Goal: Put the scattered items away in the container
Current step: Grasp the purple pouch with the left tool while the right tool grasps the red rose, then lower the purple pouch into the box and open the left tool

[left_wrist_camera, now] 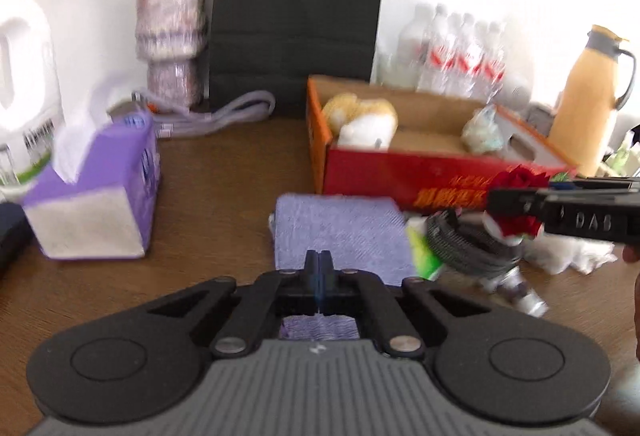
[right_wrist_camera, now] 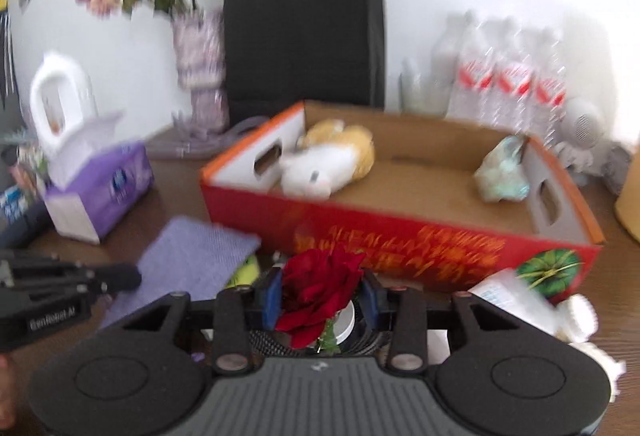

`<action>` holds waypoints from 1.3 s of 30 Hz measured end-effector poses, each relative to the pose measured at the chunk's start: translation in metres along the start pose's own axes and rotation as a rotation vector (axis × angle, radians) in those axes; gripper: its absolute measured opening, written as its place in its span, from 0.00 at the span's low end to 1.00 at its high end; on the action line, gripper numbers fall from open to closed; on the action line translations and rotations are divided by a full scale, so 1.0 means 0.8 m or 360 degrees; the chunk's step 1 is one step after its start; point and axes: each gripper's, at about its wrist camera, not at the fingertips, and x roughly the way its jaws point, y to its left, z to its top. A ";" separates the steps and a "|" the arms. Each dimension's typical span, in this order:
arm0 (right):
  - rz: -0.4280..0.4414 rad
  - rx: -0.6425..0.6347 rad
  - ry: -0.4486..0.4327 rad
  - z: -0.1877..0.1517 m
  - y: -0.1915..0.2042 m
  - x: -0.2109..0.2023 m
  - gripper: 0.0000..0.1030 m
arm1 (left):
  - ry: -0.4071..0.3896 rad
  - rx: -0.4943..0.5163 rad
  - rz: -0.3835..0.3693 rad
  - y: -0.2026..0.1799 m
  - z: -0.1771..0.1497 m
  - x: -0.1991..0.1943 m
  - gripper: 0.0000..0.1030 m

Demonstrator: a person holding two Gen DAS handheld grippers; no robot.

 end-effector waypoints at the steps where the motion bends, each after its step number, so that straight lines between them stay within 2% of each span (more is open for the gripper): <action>1: -0.0022 0.0009 -0.0048 0.003 -0.003 -0.012 0.37 | -0.0013 0.0021 0.0015 -0.004 0.003 -0.008 0.01; 2: -0.0048 0.0019 -0.0093 0.006 -0.006 -0.025 0.38 | -0.0024 0.0033 0.0062 -0.007 0.004 -0.012 0.03; 3: -0.0079 0.0026 -0.0141 0.009 -0.009 -0.039 0.38 | -0.0039 0.0034 0.0111 -0.009 0.003 -0.011 0.21; 4: -0.0110 0.0024 -0.0197 0.010 -0.011 -0.053 0.38 | -0.0022 0.0044 0.0134 -0.010 0.001 -0.006 0.75; 5: -0.0141 0.0013 -0.0263 0.009 -0.013 -0.066 0.38 | 0.0022 0.0054 0.0151 -0.012 0.000 0.002 0.96; 7: -0.0264 -0.0085 -0.0407 0.005 -0.009 -0.091 0.38 | 0.0050 0.0073 0.0121 -0.018 -0.005 0.012 0.95; 9: -0.0315 -0.0179 -0.0458 0.004 -0.006 -0.108 0.38 | 0.0114 0.0079 0.0111 -0.026 -0.006 0.025 0.97; 12: -0.0194 -0.0069 -0.0412 0.001 -0.021 -0.127 0.38 | 0.0207 0.0101 0.0181 -0.035 -0.010 0.051 0.97; 14: -0.0163 0.0000 -0.0385 -0.010 -0.028 -0.138 0.38 | 0.0216 0.0086 0.0170 -0.035 -0.012 0.054 0.85; 15: -0.0154 0.0018 -0.0368 -0.017 -0.030 -0.142 0.38 | 0.0204 0.0075 0.0124 -0.032 -0.014 0.052 0.70; 16: -0.0142 0.0033 -0.0351 -0.026 -0.030 -0.147 0.39 | 0.0203 0.0049 0.0091 -0.028 -0.016 0.050 0.48; 17: -0.0129 0.0047 -0.0330 -0.034 -0.030 -0.151 0.39 | 0.0195 0.0010 0.0071 -0.024 -0.017 0.045 0.38; 18: -0.0121 0.0065 -0.0309 -0.041 -0.030 -0.154 0.39 | 0.0175 -0.0022 0.0050 -0.021 -0.019 0.039 0.15; 23: -0.0073 0.0097 -0.0227 -0.072 -0.022 -0.159 0.39 | 0.0052 -0.0016 0.0069 -0.024 -0.019 -0.008 0.12; 25: -0.0072 0.0102 -0.0201 -0.081 -0.018 -0.163 0.39 | -0.0065 -0.0007 0.0077 -0.033 -0.014 -0.051 0.12; 27: -0.0071 0.0095 -0.0189 -0.089 -0.013 -0.170 0.39 | -0.0145 -0.0051 0.0015 -0.038 -0.013 -0.096 0.13; 30: -0.0074 0.0111 -0.0167 -0.103 -0.009 -0.184 0.40 | -0.0193 -0.0085 -0.0051 -0.059 -0.032 -0.148 0.13; 32: -0.0076 0.0139 -0.0151 -0.115 -0.008 -0.193 0.40 | -0.0244 -0.0042 -0.0024 -0.083 -0.059 -0.175 0.14; 34: -0.0083 0.0159 -0.0158 -0.126 -0.007 -0.205 0.40 | -0.0235 -0.0014 0.0004 -0.105 -0.087 -0.190 0.14; 36: -0.0086 0.0173 -0.0173 -0.137 -0.004 -0.218 0.40 | -0.0204 -0.0023 -0.0042 -0.119 -0.107 -0.198 0.14; 39: -0.0067 0.0208 -0.0210 -0.137 -0.008 -0.235 0.40 | -0.0202 -0.0027 -0.0117 -0.128 -0.104 -0.197 0.14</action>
